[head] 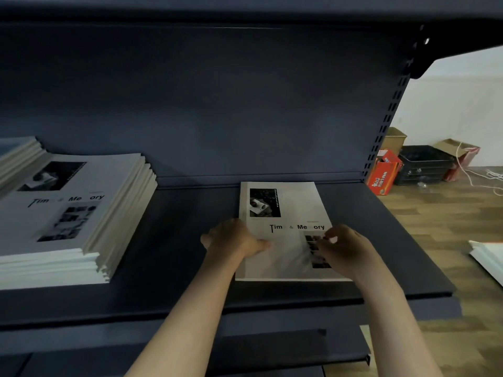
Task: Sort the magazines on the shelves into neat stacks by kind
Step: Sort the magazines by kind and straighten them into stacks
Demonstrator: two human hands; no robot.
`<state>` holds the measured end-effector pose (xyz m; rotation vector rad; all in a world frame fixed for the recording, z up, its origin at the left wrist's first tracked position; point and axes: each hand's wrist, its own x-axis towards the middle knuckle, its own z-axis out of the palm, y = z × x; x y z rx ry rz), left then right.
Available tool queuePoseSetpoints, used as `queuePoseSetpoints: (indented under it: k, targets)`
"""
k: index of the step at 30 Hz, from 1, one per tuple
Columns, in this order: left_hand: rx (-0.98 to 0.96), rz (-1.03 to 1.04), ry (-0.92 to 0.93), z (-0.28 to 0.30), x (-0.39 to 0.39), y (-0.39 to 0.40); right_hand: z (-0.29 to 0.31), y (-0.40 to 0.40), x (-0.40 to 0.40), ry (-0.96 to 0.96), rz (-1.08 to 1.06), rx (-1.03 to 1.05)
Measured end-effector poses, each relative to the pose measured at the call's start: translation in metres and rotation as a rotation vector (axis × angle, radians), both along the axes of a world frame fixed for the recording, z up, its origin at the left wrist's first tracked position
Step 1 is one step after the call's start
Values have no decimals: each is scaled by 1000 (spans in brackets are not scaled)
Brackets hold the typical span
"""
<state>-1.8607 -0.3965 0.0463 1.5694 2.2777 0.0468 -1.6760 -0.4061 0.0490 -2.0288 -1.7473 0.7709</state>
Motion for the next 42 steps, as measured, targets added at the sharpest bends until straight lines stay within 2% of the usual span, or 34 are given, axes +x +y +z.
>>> queuePoseSetpoints:
  k: [5,12,18,25,28,34,38,42]
  targets:
    - [-1,64,6,-4,3,2,0,2,0,2,16,-3]
    - [-77,25,9,9,1,-1,-3,4,1,-14,5,-5]
    - [149,-1,-352,7,2,-6,-5,6,0,-21,-23,20]
    - [503,-41,-481,49,-27,-31,-6,6,-24,-80,0,219]
    - [650,-9,-532,68,-56,-46,1,3,-45,54,40,240]
    - [761,171,-616,88,-121,-87,24,-5,-109,325,244,105]
    - [807,323,-594,88,-165,-112,35,-18,-159,559,353,9]
    - [801,415,-256,84,-211,-126,38,-30,-208,529,420,91]
